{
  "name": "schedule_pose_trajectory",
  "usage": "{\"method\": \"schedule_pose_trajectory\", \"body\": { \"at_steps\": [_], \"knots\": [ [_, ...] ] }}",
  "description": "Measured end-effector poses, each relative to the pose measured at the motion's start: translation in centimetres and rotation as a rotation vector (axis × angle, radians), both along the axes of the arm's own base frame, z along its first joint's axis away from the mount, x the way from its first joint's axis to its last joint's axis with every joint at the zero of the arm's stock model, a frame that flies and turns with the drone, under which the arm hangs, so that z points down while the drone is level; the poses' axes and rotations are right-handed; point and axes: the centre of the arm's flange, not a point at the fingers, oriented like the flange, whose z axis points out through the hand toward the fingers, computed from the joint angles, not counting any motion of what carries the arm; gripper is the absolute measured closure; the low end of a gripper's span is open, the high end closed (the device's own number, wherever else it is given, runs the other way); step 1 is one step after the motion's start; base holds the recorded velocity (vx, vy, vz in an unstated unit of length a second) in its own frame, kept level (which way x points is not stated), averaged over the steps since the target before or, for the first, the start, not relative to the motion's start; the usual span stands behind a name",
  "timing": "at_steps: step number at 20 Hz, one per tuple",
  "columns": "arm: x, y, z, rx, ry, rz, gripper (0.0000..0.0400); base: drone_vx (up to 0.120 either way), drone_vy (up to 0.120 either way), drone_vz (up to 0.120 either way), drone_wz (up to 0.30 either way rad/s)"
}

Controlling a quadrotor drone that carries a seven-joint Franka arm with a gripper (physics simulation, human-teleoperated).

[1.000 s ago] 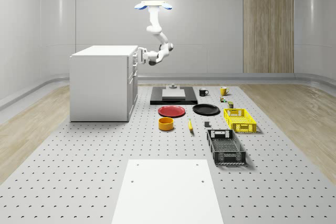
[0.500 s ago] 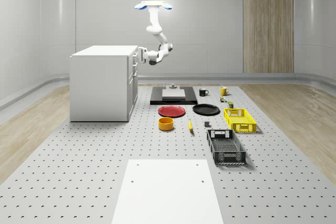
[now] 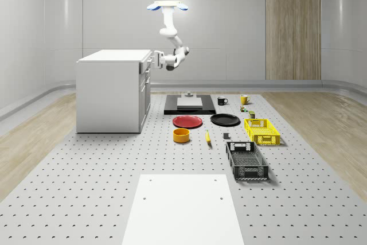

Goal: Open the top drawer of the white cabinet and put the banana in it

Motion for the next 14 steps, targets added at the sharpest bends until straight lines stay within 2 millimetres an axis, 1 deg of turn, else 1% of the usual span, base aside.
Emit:
{"method": "schedule_pose_trajectory", "body": {
  "at_steps": [1, 2, 4, 7, 8, 9, 10, 11, 13, 14],
  "knots": [
    [0.9, -1.8, -3.1, 0.017, -0.005, 0.016, 0.0112, 0.0, 0.0, 0.0, 0.0],
    [1.3, -3.3, -3.7, 0.026, 0.008, 0.01, 0.0152, 0.0, 0.0, 0.0, 0.0],
    [0.8, -3.5, -2.2, 0.043, 0.031, -0.001, 0.0209, 0.0, 0.0, 0.0, 0.0],
    [0.0, -3.9, 0.0, 0.059, 0.053, -0.013, 0.0254, 0.0, 0.0, 0.0, 0.0],
    [-0.2, -4.0, 0.7, 0.062, 0.058, -0.015, 0.0218, 0.0, 0.0, 0.0, 0.0],
    [-0.4, -4.1, 1.3, 0.065, 0.062, -0.017, 0.017, 0.0, 0.0, 0.0, 0.0],
    [-0.5, -4.2, 1.8, 0.068, 0.066, -0.019, 0.0132, 0.0, 0.0, 0.0, 0.0],
    [-0.7, -4.3, 2.3, 0.07, 0.069, -0.021, 0.0103, 0.0, 0.0, 0.0, 0.0],
    [-0.9, -4.5, 3.1, 0.073, 0.073, -0.023, 0.0063, 0.0, 0.0, 0.0, 0.0],
    [-0.9, -4.5, 3.5, 0.075, 0.075, -0.024, 0.0049, 0.0, -0.12, 0.0, 0.0]
  ]
}}
